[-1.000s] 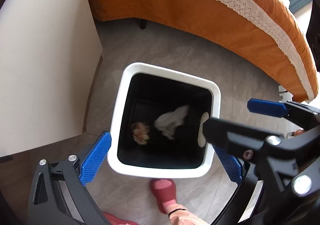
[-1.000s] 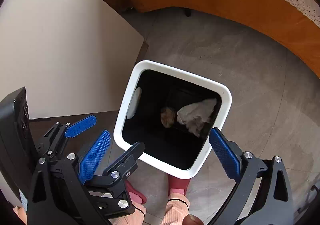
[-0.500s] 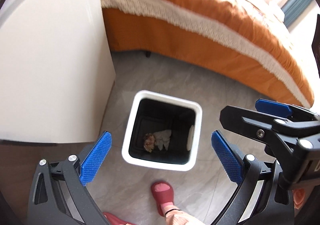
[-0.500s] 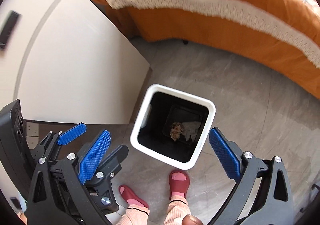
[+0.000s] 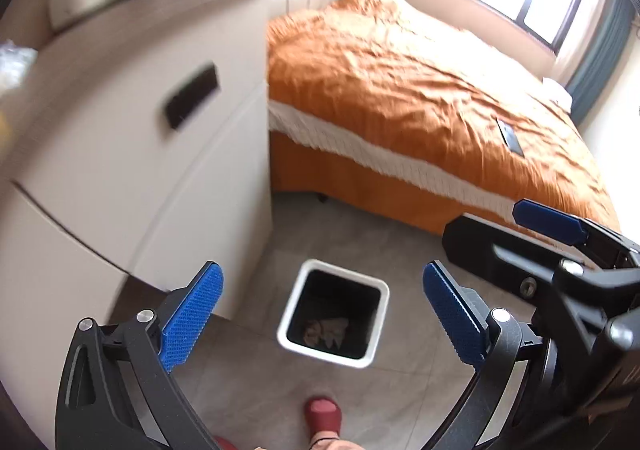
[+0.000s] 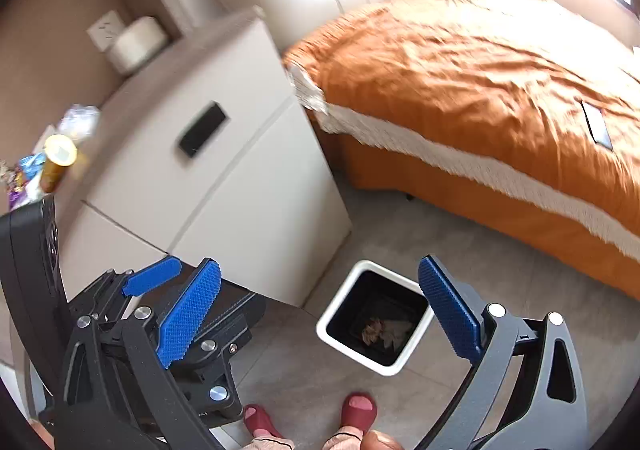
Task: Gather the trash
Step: 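Move both open tools back over the desk trash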
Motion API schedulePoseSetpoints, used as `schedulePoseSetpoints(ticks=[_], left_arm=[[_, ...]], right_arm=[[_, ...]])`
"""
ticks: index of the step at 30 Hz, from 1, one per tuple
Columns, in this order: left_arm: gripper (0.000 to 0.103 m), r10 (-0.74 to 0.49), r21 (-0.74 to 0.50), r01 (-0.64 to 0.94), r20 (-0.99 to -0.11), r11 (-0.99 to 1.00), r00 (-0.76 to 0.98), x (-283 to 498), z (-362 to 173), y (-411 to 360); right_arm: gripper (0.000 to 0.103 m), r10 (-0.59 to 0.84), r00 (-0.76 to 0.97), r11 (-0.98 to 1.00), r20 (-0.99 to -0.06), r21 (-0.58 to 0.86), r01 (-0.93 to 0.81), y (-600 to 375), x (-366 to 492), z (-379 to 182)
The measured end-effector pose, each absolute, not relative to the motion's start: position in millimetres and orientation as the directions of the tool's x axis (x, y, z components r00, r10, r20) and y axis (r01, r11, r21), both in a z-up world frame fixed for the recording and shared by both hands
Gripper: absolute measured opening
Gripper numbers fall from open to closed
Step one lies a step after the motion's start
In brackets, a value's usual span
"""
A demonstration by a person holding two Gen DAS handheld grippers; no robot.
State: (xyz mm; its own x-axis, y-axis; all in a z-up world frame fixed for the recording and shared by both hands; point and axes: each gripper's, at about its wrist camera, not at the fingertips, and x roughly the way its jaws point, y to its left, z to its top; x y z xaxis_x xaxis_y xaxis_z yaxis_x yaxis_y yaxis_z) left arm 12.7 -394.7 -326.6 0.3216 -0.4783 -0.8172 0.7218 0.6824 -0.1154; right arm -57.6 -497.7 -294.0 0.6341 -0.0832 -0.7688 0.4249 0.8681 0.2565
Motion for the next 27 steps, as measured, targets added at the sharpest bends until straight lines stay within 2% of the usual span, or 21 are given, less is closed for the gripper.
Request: schedulePoseSetpoints(ticks=[8,15,20,27], left_arm=[[0.098,-0.432,-0.019,0.608,-0.722,0.794,0.541,31.7,-243.5,-323.8],[0.098,-0.347,0.065,0.497,-0.638,0.865,0.687,63.1,-192.8,-243.5],[0.098,-0.287,0.109,0.430,-0.597,0.896,0.749,90.8,-173.2,-192.5],[0.098,-0.205,0.199,0.388,-0.592,0.900,0.780,138.8,-172.9,-147.4]], right_arm=[[0.098,0.038,0.740,0.953,-0.671,0.248,0.176,-438.0,-17.7,-217.3],[0.098,0.149,0.776,0.977,-0.612,0.212,-0.020,-375.8,25.6,-170.7],[0.098,0.217,0.767,0.975,-0.604,0.173,-0.140,-337.4,65.6,-159.8],[0.098,0.351,0.681,0.936,-0.643,0.227,-0.268,-310.7,142.1,-171.7]])
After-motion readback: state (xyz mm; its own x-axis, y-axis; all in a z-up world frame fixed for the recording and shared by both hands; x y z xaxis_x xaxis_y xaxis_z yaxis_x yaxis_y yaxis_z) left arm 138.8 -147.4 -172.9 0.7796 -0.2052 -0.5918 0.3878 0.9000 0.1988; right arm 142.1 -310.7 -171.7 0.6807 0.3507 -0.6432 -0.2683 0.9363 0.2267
